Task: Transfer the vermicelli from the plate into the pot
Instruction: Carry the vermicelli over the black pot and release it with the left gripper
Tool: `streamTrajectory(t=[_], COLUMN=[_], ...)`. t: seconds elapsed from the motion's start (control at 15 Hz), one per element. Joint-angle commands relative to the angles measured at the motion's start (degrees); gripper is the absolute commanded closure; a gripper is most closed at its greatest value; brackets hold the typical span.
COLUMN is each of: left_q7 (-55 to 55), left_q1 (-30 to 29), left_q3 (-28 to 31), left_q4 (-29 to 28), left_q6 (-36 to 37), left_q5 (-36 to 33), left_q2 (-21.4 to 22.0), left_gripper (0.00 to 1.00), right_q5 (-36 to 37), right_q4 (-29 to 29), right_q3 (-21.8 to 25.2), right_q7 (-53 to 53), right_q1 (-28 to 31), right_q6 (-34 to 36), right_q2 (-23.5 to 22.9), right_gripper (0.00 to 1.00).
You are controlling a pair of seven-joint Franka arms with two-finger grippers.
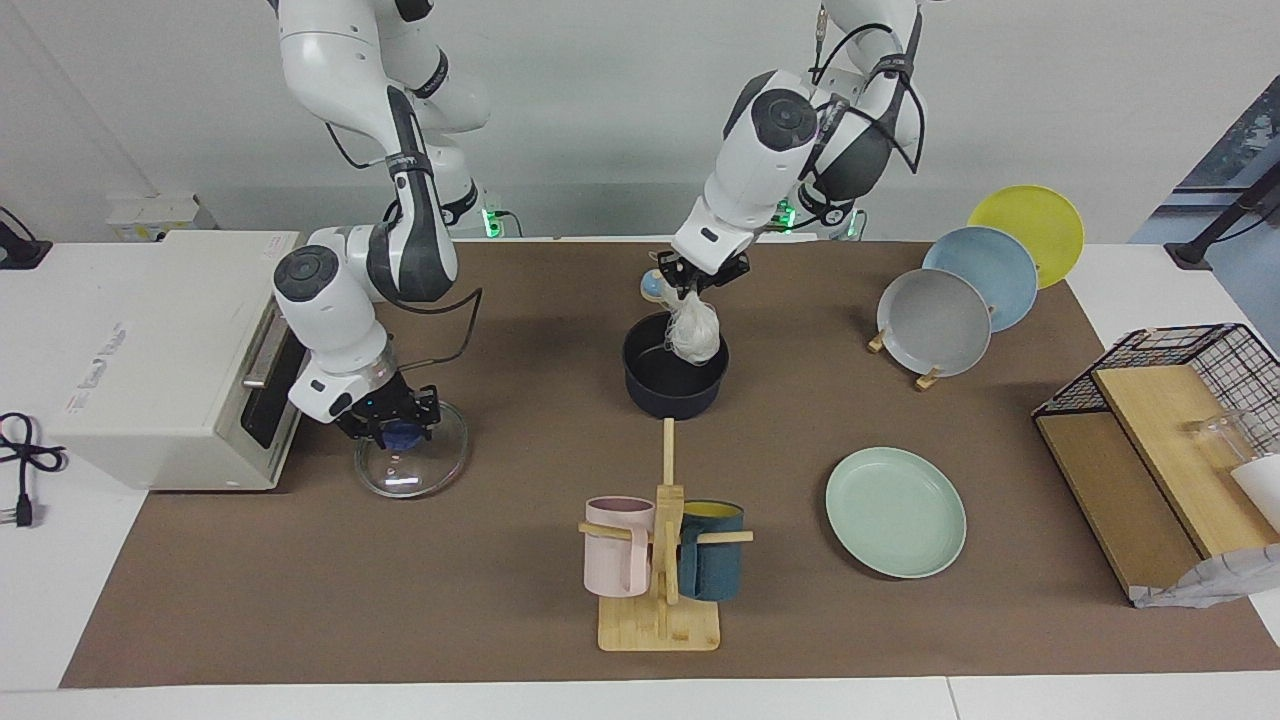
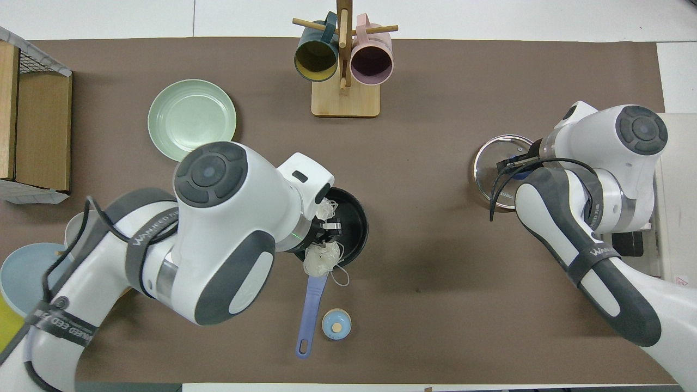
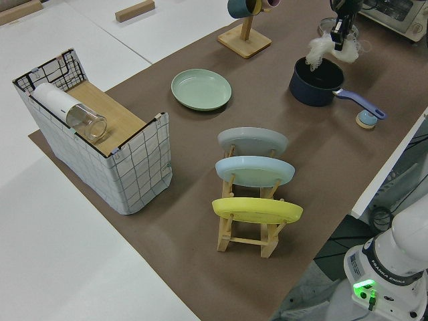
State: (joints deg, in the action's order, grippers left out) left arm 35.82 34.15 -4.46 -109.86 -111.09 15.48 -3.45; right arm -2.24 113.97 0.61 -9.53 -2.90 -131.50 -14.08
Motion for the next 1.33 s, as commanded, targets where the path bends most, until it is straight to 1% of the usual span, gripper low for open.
streamTrajectory(t=[0.0,0.2,0.4,0.47,0.6,0.67,0.73,0.8,0.93,1.07,1.13,1.27], left_q7=[0.65,-0.49,-2.24,-2.94,-4.79,-4.97,-4.97,-4.97,-5.15,-5.85,-6.81,-10.49], left_q1=[1.8,1.54,1.71,1.71,1.45,1.36,1.53,1.1,-0.21,-2.85,-5.03,-9.6], left_q3=[0.94,1.03,1.03,1.03,1.03,1.11,1.2,1.29,1.73,1.73,1.82,1.82], left_q4=[-4.66,-4.66,-5.71,-6.24,-6.25,-6.25,-6.07,-5.81,-4.41,-1.08,1.03,2.89], left_q6=[-6.58,-10.28,-15.89,-16.69,-16.09,-15.57,-14.78,-13.2,-8.38,-2.32,0.93,4.73], left_q5=[1.13,1.04,1.04,1.04,1.04,1.04,0.78,0.43,-0.71,-3.17,-4.05,-5.11], left_q2=[-0.23,-3.13,-5.86,-5.87,-5.87,-5.87,-5.61,-4.73,-1.49,0.71,1.77,4.75], left_gripper=[1.0,1.0,1.0,1.0,1.0,0.74,0.01,0.0,0.0,0.0,0.0,0.0], right_q5=[-0.58,-0.66,-0.66,-0.66,-0.75,-0.75,-0.75,-1.19,-1.37,-1.37,-1.37,-0.93], right_q4=[-7.69,-12.96,-17.54,-18.77,-20.97,-22.11,-22.99,-23.35,-24.05,-24.14,-24.14,-24.32], right_q3=[0.01,-0.43,-0.96,-0.87,-1.05,-0.96,-0.96,-1.05,-1.05,-1.05,-1.22,-1.4], right_q7=[-1.72,-1.28,0.21,1.17,1.97,2.58,3.28,4.07,6.96,12.23,14.6,21.7], right_q1=[0.09,-0.09,-2.63,-3.42,-5.0,-6.23,-6.76,-7.47,-9.74,-13.69,-15.28,-20.71], right_q6=[7.99,14.93,22.49,24.69,28.12,29.79,31.55,32.61,33.15,31.84,30.61,28.85], right_q2=[-0.25,0.45,1.94,2.3,3.17,3.7,3.97,4.32,4.67,4.58,4.32,3.62], right_gripper=[0.71,0.71,0.71,0.71,0.71,0.72,0.73,0.73,0.73,0.75,0.77,0.78])
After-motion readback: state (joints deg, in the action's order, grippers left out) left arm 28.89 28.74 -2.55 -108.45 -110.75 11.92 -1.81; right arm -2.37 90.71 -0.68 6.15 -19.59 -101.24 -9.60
